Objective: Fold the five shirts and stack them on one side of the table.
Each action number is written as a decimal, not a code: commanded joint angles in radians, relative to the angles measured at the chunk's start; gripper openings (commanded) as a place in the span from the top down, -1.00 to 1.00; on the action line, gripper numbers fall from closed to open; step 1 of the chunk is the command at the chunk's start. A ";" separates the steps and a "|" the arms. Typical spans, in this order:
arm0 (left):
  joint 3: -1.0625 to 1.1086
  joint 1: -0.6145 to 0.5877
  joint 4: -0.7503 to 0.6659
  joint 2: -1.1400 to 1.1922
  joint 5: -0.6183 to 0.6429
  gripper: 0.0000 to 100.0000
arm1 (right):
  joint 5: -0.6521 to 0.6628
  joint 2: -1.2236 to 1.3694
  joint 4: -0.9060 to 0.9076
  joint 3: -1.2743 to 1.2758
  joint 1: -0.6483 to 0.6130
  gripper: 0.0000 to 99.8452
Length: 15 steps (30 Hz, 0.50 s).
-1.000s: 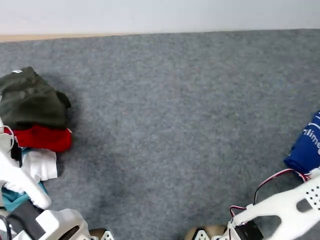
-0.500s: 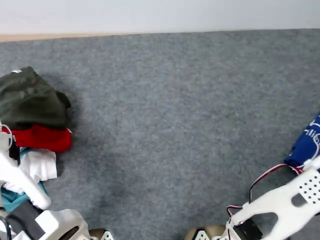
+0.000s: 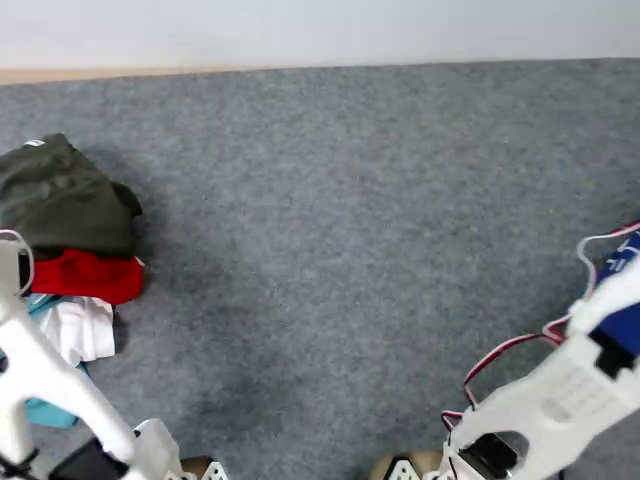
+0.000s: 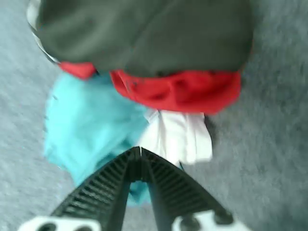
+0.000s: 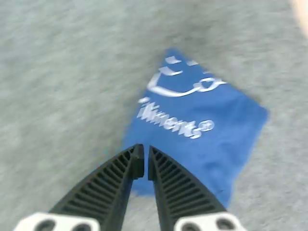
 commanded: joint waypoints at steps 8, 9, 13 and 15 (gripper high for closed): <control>-0.036 0.005 -0.144 0.092 0.032 0.69 | -0.086 -0.481 0.042 0.684 -0.177 0.96; -0.038 0.003 -0.146 0.115 0.029 0.64 | -0.086 -0.513 0.042 0.732 -0.186 0.96; -0.051 -0.028 -0.201 0.203 0.020 0.53 | -0.086 -0.619 0.042 0.884 -0.206 0.96; -0.054 -0.046 -0.244 0.250 -0.021 0.51 | -0.086 -0.654 0.042 0.933 -0.206 0.96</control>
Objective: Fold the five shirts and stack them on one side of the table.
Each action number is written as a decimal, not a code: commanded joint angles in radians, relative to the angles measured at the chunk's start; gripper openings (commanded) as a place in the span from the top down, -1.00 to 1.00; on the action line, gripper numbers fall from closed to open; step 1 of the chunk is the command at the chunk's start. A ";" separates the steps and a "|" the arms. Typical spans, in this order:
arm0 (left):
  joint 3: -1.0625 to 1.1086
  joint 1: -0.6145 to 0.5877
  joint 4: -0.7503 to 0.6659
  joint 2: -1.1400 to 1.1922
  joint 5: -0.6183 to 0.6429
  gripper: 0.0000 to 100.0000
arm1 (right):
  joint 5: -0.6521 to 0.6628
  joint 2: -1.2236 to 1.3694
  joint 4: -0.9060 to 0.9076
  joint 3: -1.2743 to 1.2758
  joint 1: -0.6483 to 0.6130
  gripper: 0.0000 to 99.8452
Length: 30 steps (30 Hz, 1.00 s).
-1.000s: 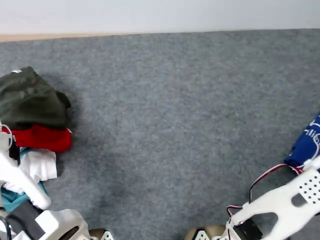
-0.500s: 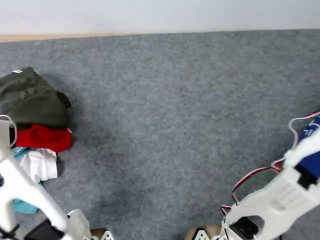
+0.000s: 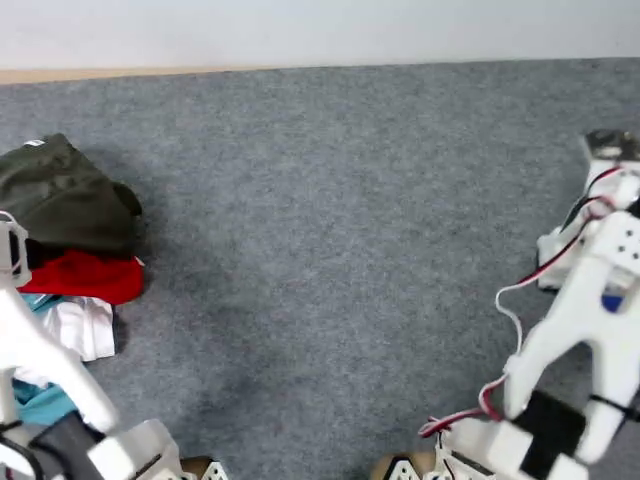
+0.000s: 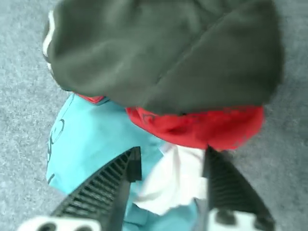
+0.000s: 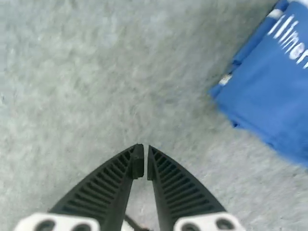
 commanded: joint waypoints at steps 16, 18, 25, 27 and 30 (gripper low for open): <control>-0.039 -0.044 -0.477 0.272 -0.031 0.83 | -0.092 -0.111 0.042 0.106 -0.019 0.95; -0.039 -0.028 -0.488 0.279 -0.031 1.00 | -0.092 -0.111 0.042 0.106 -0.019 0.95; -0.137 0.106 -0.341 0.104 -0.026 0.99 | -0.092 -0.111 0.042 0.106 -0.019 0.95; -0.170 0.180 -0.304 0.031 -0.026 0.99 | -0.092 -0.111 0.042 0.106 -0.019 0.95; -0.193 0.288 -0.287 -0.068 -0.026 0.99 | -0.092 -0.111 0.042 0.106 -0.019 0.96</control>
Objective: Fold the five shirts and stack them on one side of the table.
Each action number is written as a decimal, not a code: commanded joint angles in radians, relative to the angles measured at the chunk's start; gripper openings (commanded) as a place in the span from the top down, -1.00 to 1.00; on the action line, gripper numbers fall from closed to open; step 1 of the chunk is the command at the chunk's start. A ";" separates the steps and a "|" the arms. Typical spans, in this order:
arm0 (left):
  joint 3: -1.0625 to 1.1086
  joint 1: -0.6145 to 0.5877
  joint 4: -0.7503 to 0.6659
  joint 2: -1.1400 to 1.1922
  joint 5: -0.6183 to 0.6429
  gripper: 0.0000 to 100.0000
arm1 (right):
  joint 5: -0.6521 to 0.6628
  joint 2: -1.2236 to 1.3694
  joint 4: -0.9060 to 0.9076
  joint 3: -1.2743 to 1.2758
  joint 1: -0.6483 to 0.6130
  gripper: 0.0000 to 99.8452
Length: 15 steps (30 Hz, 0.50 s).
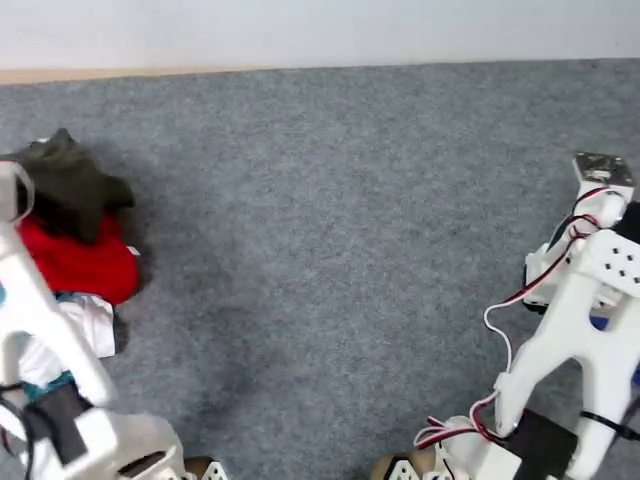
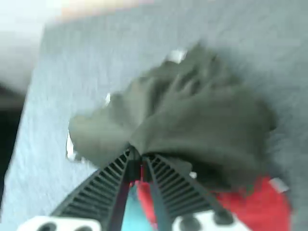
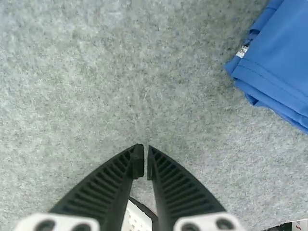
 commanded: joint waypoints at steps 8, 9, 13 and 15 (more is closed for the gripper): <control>-0.064 0.456 0.074 -0.324 0.094 0.99 | -0.011 -0.045 0.042 -0.006 -0.013 0.96; -0.065 0.499 0.063 -0.342 0.121 0.99 | -0.009 -0.045 0.042 -0.006 -0.013 0.96; -0.120 0.638 -0.017 -0.371 0.210 0.99 | -0.009 -0.045 0.042 -0.006 -0.013 0.96; -0.177 0.695 -0.063 -0.368 0.224 0.99 | -0.009 -0.047 0.042 -0.006 -0.013 0.96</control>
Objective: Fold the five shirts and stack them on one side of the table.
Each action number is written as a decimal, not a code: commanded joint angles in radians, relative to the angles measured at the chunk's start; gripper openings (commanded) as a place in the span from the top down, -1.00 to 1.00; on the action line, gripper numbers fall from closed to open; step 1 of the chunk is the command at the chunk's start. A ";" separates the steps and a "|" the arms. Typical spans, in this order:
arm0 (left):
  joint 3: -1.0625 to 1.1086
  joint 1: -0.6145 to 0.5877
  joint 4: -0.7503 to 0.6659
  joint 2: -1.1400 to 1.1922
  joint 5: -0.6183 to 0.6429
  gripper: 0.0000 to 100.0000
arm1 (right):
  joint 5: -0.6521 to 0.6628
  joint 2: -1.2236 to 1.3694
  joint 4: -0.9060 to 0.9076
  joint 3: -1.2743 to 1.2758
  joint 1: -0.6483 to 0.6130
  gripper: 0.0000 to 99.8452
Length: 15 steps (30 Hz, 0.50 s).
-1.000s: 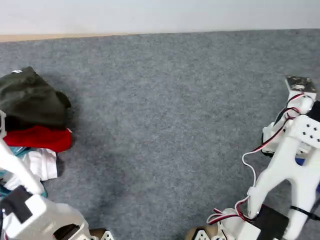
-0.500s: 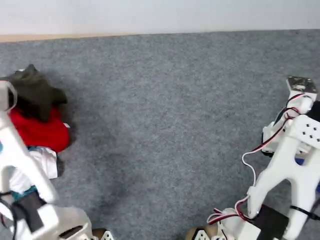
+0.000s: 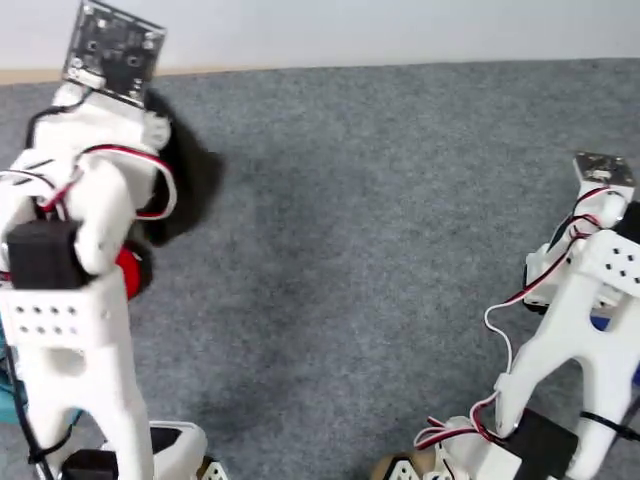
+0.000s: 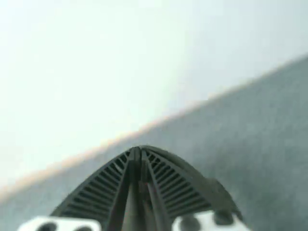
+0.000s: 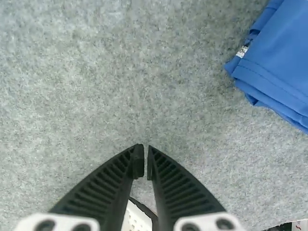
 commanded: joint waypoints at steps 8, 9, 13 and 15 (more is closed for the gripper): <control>-0.197 0.245 -0.167 -0.035 0.035 0.99 | -0.005 -0.053 0.042 -0.005 -0.013 0.96; -0.188 0.245 -0.158 -0.034 0.037 0.99 | -0.005 -0.053 0.042 -0.005 -0.013 0.96; -0.091 0.175 -0.092 0.002 0.040 0.99 | -0.005 -0.053 0.042 -0.005 -0.013 0.96; -0.018 0.123 -0.072 0.035 0.040 0.99 | -0.005 -0.051 0.042 -0.005 -0.015 0.96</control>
